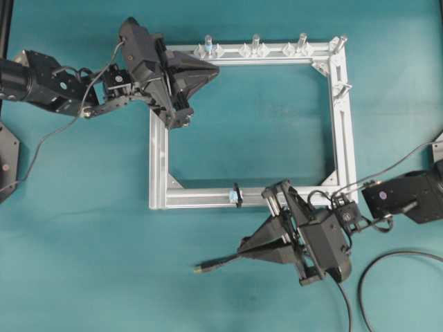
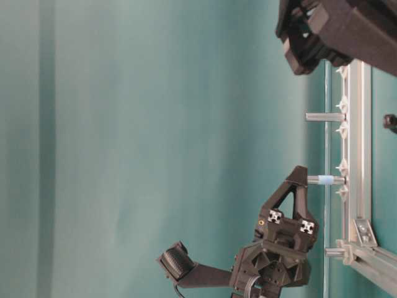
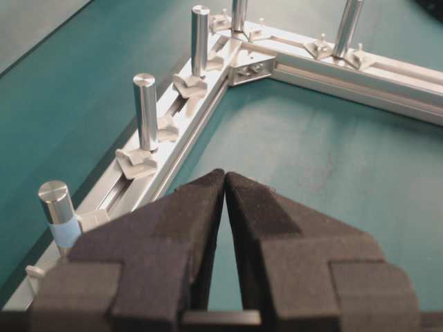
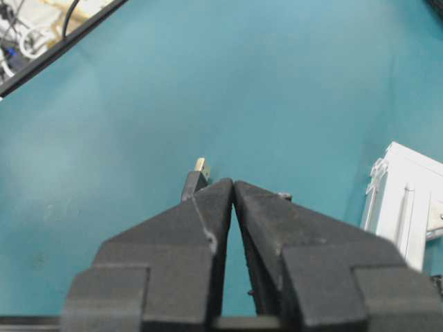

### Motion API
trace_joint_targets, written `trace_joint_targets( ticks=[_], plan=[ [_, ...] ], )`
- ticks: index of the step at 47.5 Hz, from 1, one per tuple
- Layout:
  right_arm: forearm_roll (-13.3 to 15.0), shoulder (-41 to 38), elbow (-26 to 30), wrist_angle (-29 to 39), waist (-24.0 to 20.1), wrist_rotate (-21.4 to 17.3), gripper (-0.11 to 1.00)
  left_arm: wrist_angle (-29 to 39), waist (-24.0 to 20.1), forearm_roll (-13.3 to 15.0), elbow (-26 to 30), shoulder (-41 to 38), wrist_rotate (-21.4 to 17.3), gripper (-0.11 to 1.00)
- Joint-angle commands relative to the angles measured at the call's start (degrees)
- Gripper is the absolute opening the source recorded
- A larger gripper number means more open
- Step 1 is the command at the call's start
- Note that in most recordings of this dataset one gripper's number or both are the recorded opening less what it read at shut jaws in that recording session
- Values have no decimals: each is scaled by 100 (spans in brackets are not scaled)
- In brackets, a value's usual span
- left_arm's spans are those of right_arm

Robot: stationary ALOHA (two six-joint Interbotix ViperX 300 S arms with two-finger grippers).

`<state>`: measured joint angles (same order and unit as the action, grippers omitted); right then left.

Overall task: Insert the wire through the string loop located in the center.
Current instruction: 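Open the right gripper and lower it over the black USB cable end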

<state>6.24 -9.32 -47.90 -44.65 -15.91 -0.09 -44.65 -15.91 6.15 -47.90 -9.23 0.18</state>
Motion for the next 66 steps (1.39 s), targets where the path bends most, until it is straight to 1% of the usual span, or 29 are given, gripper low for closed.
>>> trace_joint_targets(
  ticks=[1, 2, 3, 6, 8, 11, 14, 19, 30, 37, 38, 40, 43, 47, 48, 49, 53, 55, 61, 64, 66],
  plan=[
    [-9, 158, 123, -53, -26, -62, 19, 290, 18, -176, 290, 343, -9, 15],
    [0, 176, 123, -53, -26, -70, 19, 413, 18, -176, 334, 378, -9, 15],
    [0, 193, 123, -53, -26, -97, 16, 545, 18, -176, 387, 404, -9, 12],
    [-9, 237, 132, -44, -26, -167, 4, 1002, 9, -185, 536, 457, -9, 1],
    [-9, 246, 141, -44, -18, -229, 1, 1292, 18, -185, 633, 457, 0, 0],
    [0, 255, 141, -53, -18, -316, 1, 1696, 44, -185, 773, 422, 18, 0],
    [-9, 255, 141, -44, -26, -396, 1, 1890, 70, -193, 853, 404, 18, 0],
    [-9, 255, 176, -44, -26, -527, 1, 1934, 114, -193, 888, 431, 9, 0],
    [0, 255, 246, 97, -26, -554, 1, 2153, 114, -193, 738, 703, 9, 0],
    [-9, 255, 352, 492, -18, -563, 1, 2382, 123, -193, 615, 914, 0, 1],
    [0, 255, 369, 554, -26, -571, 1, 2408, 123, -193, 598, 949, 0, 2],
    [0, 255, 413, 703, -18, -571, 1, 2452, 123, -193, 580, 1011, 0, 10],
    [0, 255, 466, 879, -26, -571, 1, 2496, 123, -193, 536, 1090, 0, 25],
    [0, 255, 527, 1055, -26, -571, 1, 2540, 132, -202, 483, 1195, 0, 52],
    [0, 255, 536, 1081, -26, -571, 1, 2549, 141, -202, 475, 1230, 0, 55],
    [0, 255, 554, 1116, -26, -571, 1, 2549, 149, -193, 457, 1239, 0, 57],
    [0, 264, 589, 1187, -35, -633, 1, 2558, 185, -202, 413, 1292, 0, 55],
    [0, 290, 615, 1257, -44, -747, 1, 2558, 211, -202, 404, 1310, 0, 55],
    [9, 396, 703, 1661, -53, -1318, 1, 2558, 290, -202, 387, 1389, -9, 55],
    [35, 422, 721, 1740, -44, -1468, 1, 2558, 308, -202, 387, 1415, -9, 55],
    [62, 422, 703, 1723, -44, -1468, 1, 2558, 316, -202, 387, 1433, -9, 55]
  ],
)
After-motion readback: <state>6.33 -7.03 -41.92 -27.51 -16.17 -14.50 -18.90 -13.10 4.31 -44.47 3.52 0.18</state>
